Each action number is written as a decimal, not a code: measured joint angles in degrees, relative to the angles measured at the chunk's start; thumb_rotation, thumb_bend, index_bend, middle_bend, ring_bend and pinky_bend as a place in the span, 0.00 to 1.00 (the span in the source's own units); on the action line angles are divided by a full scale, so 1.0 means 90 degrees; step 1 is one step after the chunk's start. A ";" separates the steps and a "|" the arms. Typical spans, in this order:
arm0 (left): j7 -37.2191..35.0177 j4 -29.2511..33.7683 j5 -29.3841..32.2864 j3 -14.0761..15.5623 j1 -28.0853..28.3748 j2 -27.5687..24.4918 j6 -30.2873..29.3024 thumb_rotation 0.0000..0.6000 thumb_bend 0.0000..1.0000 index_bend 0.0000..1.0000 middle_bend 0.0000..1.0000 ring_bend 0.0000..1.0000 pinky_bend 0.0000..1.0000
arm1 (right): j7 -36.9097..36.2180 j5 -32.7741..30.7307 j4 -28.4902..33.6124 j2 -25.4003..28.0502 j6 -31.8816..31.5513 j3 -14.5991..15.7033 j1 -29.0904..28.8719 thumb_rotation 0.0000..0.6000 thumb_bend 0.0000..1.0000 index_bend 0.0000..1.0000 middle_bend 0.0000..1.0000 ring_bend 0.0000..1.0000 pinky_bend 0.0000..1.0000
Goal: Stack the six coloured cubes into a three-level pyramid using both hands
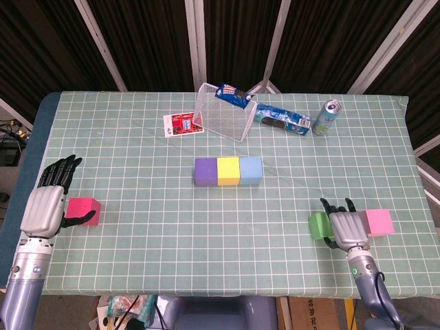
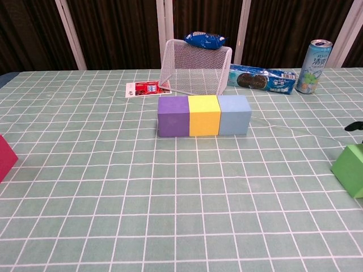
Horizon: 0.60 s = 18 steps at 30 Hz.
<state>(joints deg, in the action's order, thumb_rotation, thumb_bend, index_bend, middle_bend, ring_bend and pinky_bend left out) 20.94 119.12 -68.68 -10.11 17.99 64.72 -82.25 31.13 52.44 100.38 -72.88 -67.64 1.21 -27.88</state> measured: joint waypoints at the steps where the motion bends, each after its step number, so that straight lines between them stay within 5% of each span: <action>1: 0.0001 0.0001 -0.0004 0.0004 -0.0001 0.0000 0.0001 1.00 0.14 0.00 0.02 0.00 0.05 | -0.0002 0.0000 0.0032 -0.0004 -0.0003 -0.0051 -0.0011 1.00 0.32 0.04 0.45 0.28 0.00; 18: 0.0006 0.0010 0.0028 -0.0022 -0.0013 0.0004 -0.0024 1.00 0.14 0.00 0.02 0.00 0.05 | 0.0795 -0.1650 0.0168 -0.0292 0.0374 -0.1183 -0.1012 1.00 0.32 0.04 0.45 0.28 0.00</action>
<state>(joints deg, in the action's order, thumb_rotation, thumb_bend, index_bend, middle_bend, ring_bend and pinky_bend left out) 20.99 119.20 -68.42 -10.30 17.87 64.76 -82.47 38.29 37.59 101.89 -75.52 -64.27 -9.44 -36.99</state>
